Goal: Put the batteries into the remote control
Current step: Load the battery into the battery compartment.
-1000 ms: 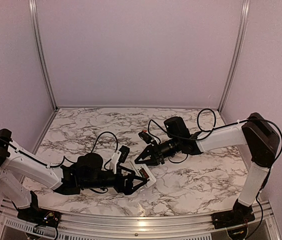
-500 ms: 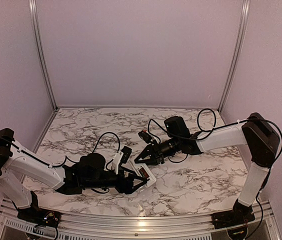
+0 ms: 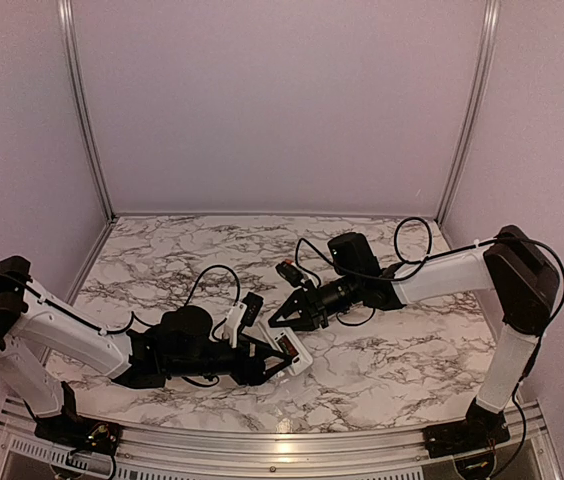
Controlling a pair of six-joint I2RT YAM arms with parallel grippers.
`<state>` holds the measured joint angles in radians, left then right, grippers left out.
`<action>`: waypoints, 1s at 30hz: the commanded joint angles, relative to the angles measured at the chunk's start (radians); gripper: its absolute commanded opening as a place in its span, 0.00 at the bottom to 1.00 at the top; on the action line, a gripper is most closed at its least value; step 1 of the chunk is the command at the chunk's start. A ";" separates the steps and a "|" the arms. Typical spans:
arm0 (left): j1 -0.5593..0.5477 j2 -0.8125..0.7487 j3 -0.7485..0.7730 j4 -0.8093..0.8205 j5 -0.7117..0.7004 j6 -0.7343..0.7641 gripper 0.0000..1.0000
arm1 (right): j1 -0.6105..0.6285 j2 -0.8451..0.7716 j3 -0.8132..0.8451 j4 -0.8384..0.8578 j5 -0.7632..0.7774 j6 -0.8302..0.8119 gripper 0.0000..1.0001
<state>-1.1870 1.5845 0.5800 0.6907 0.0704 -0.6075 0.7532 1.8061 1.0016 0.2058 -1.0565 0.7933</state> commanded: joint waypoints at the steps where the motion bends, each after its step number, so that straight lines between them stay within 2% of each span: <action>1: 0.013 0.013 0.038 0.037 0.009 -0.012 0.61 | 0.020 -0.027 0.004 0.015 0.004 -0.006 0.00; 17: 0.076 0.041 0.020 0.071 0.061 -0.107 0.44 | 0.032 -0.047 0.010 0.019 0.004 -0.007 0.00; 30: 0.082 0.089 0.172 -0.255 -0.042 -0.141 0.37 | 0.032 -0.067 0.013 0.036 0.023 0.007 0.00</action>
<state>-1.1210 1.6234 0.6727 0.5495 0.1444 -0.7547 0.7456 1.7855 0.9966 0.2138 -0.9771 0.7300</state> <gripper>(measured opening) 0.377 0.161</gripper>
